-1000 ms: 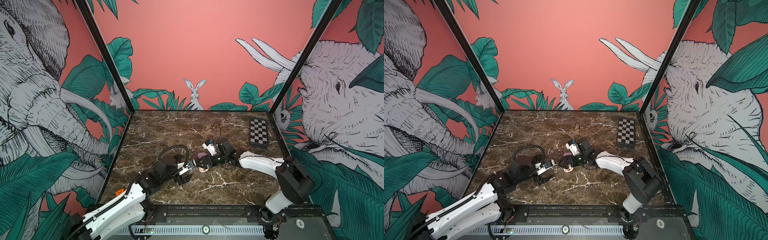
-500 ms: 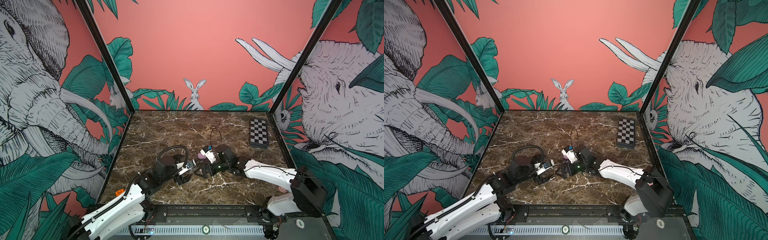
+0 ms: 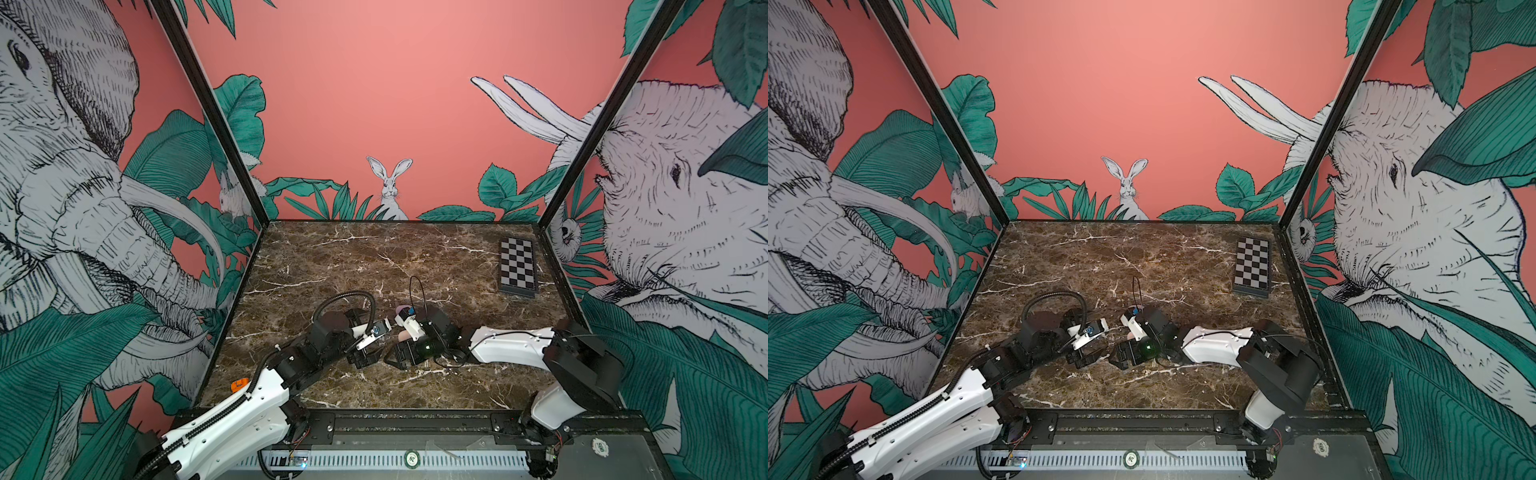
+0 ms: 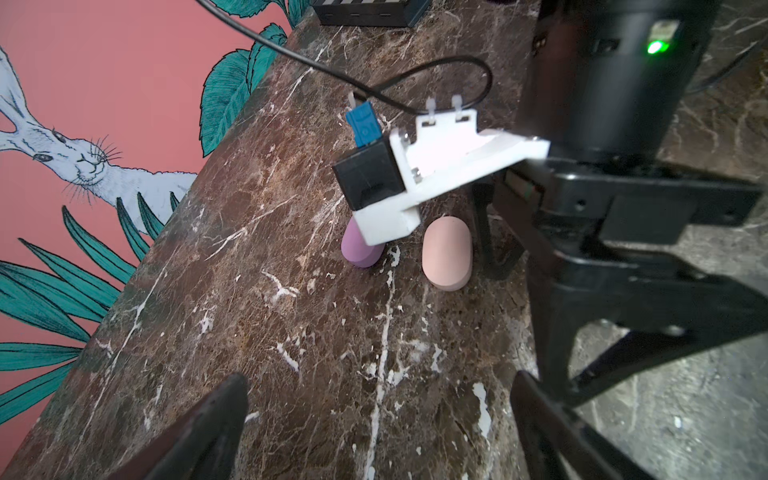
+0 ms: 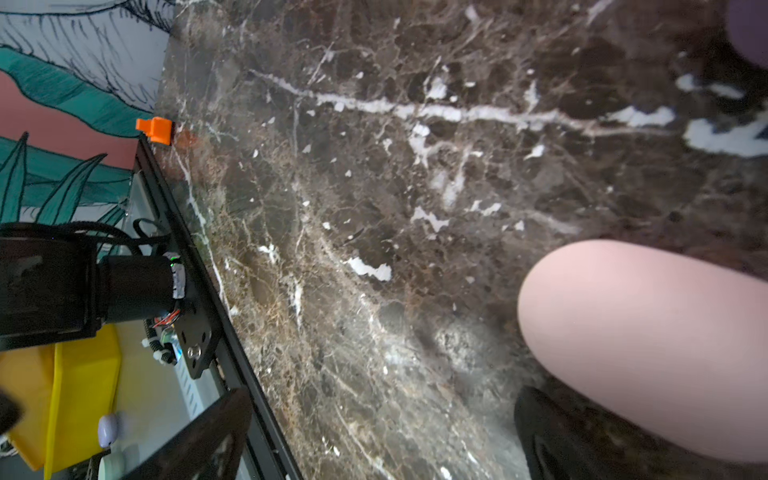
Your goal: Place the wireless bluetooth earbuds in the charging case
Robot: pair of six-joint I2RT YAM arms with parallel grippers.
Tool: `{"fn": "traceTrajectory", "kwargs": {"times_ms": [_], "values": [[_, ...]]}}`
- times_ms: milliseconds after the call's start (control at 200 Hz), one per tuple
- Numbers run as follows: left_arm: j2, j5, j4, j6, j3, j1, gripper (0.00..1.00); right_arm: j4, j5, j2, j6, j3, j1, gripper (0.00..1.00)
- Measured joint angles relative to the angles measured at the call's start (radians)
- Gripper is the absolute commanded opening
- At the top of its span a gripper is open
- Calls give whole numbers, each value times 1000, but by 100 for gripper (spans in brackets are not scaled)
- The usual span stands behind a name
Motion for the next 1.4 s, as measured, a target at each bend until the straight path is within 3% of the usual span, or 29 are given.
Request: {"fn": "traceTrajectory", "kwargs": {"times_ms": [1050, 1220, 1400], "values": [[-4, 0, 0, 7, -8, 0, 99, 146, 41, 45, 113, 4, 0, 98], [-6, -1, 0, 7, -10, 0, 99, 143, 35, -22, 115, -13, 2, 98], [-31, -5, 2, 8, -10, 0, 99, 39, 92, -235, 81, -44, 0, 98]]}}
